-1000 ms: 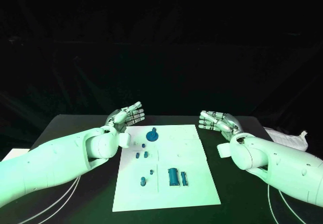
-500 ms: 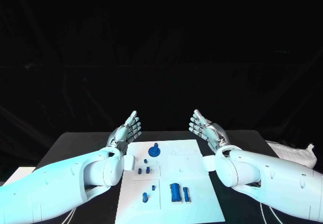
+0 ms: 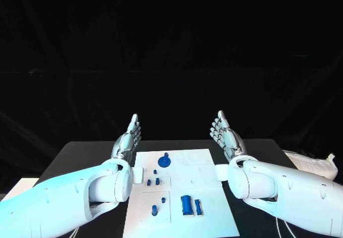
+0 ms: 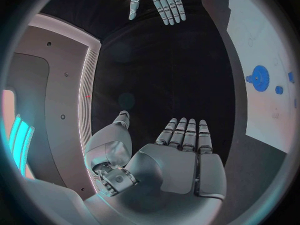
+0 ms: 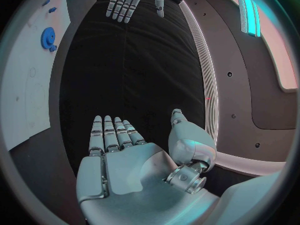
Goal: Assemble the parts on the task board
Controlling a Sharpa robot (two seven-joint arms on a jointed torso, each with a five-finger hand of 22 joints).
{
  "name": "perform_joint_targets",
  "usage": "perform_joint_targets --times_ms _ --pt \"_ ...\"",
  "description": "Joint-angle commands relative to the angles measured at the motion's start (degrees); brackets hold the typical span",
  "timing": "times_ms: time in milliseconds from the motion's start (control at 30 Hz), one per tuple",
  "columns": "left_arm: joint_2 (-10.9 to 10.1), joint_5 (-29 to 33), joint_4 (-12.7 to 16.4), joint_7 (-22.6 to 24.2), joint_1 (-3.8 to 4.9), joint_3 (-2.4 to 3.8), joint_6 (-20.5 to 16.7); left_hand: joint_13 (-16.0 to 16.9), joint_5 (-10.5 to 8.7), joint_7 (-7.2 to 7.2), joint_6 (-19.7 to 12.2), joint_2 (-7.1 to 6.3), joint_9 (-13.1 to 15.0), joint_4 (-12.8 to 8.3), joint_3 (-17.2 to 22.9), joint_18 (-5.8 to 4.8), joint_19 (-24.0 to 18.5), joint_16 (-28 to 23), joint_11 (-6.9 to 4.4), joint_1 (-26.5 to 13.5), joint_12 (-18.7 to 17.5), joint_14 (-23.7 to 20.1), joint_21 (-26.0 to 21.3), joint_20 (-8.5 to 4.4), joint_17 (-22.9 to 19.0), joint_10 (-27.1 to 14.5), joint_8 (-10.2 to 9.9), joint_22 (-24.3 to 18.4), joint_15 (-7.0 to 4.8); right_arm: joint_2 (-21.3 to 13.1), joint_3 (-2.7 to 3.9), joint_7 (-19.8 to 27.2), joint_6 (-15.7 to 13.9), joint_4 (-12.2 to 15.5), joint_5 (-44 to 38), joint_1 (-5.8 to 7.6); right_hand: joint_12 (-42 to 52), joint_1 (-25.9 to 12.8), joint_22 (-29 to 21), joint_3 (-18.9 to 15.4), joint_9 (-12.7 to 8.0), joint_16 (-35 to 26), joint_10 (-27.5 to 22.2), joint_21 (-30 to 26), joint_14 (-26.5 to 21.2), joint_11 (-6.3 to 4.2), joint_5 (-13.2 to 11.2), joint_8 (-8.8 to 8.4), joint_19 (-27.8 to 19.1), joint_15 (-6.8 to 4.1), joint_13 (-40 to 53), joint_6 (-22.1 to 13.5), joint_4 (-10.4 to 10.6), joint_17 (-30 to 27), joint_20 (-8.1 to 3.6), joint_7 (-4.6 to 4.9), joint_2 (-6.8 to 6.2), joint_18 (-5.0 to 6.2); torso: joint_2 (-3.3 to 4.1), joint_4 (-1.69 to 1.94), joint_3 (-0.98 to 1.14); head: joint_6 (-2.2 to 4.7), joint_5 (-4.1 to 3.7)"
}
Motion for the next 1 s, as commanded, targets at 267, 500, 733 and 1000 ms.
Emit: perform_joint_targets --times_ms 267,500,733,1000 --pt "0.03 -1.35 0.17 1.53 -0.03 0.08 -1.7 -0.06 -0.38 -0.13 -6.01 0.01 -0.07 0.01 -3.76 -0.9 -4.53 -0.38 -0.22 -8.37 -0.33 -5.85 -0.2 -0.92 -0.07 -6.4 -0.38 -4.38 -0.13 0.02 0.0 1.49 -0.92 0.12 0.6 0.01 -0.38 -9.2 -0.07 -0.02 -0.14 -0.22 -7.1 -0.44 -7.67 -0.07 -0.3 -0.41 -7.1 -0.04 -0.06 -6.15 -0.23 -0.08 -0.24 -0.21 -0.02 -1.22 -0.01 0.0 0.01 0.0 0.0" --pt "0.03 -1.35 0.17 1.53 -0.03 0.08 -1.7 -0.06 -0.38 -0.13 -7.37 0.01 -0.07 0.01 -3.76 -0.9 -9.3 -0.38 -0.22 -10.3 -0.33 -7.15 -0.2 -0.92 -0.07 -7.83 -0.38 -4.38 -0.13 0.02 0.0 1.49 -0.92 0.12 0.6 0.01 -0.38 -11.36 -0.07 -0.02 -0.14 -0.22 -8.73 -0.44 -9.43 -0.07 -0.3 -0.41 -8.67 -0.04 -0.06 -7.53 -0.23 -0.08 -0.24 -0.21 -0.02 -1.22 -0.01 0.0 0.01 0.0 0.0" --pt "0.03 -1.35 0.17 1.53 -0.03 0.08 -1.7 -0.06 -0.38 -0.13 -12.13 0.01 -0.07 0.01 -3.76 -0.9 -9.3 -0.38 -0.22 -11.81 -0.33 -11.78 -0.2 -0.92 -0.07 -12.84 -0.38 -4.38 -0.13 0.02 0.0 1.49 -0.92 0.12 0.6 0.01 -0.38 -18.36 -0.07 -0.02 -0.14 -0.22 -14.13 -0.44 -15.27 -0.07 -0.3 -0.41 -14.14 -0.04 -0.06 -12.23 -0.23 -0.08 -0.24 -0.21 -0.02 -1.22 -0.01 0.0 0.01 0.0 0.0" --pt "0.03 -1.35 0.17 1.53 -0.03 0.08 -1.7 -0.06 -0.38 -0.13 -12.13 0.01 -0.07 0.01 -3.76 -0.9 -9.3 -0.38 -0.22 -16.86 -0.33 -11.78 -0.2 -0.92 -0.07 -12.84 -0.38 -4.38 -0.13 0.02 0.0 1.49 -0.92 0.12 0.6 0.01 -0.38 -18.36 -0.07 -0.02 -0.14 -0.22 -14.13 -0.44 -15.27 -0.07 -0.3 -0.41 -14.14 -0.04 -0.06 -12.23 -0.23 -0.08 -0.24 -0.21 -0.02 -1.22 -0.01 0.0 0.01 0.0 0.0"
